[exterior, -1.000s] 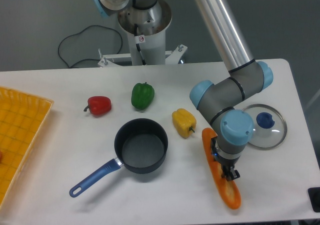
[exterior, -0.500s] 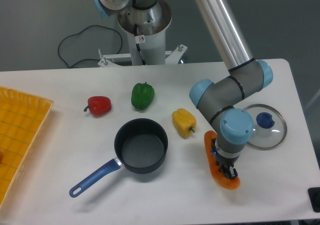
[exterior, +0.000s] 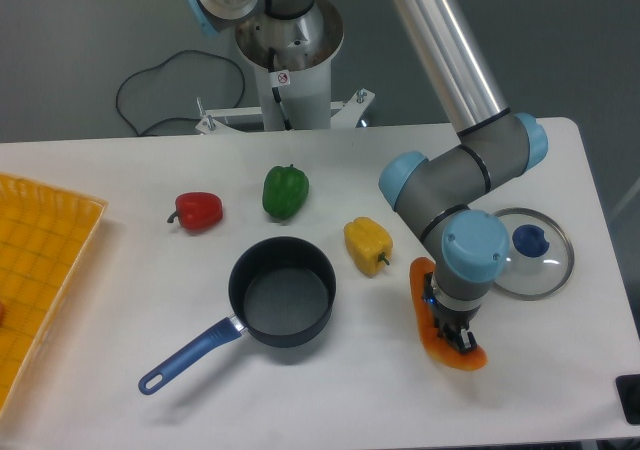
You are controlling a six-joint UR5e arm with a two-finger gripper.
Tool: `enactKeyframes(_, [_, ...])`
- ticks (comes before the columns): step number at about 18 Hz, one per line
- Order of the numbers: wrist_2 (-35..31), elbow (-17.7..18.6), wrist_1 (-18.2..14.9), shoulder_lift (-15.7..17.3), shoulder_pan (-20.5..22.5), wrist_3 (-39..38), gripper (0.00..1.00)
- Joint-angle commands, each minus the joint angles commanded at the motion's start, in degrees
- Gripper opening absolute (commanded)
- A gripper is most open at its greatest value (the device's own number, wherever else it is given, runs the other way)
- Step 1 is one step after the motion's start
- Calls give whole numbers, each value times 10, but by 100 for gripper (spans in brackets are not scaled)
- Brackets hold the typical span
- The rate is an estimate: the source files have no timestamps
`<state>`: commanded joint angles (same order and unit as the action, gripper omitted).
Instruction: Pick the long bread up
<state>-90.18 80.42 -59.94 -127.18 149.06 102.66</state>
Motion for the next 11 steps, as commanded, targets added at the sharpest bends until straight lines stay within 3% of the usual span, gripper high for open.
enactKeyframes(11, [1,1,-51,33,1,-6,0])
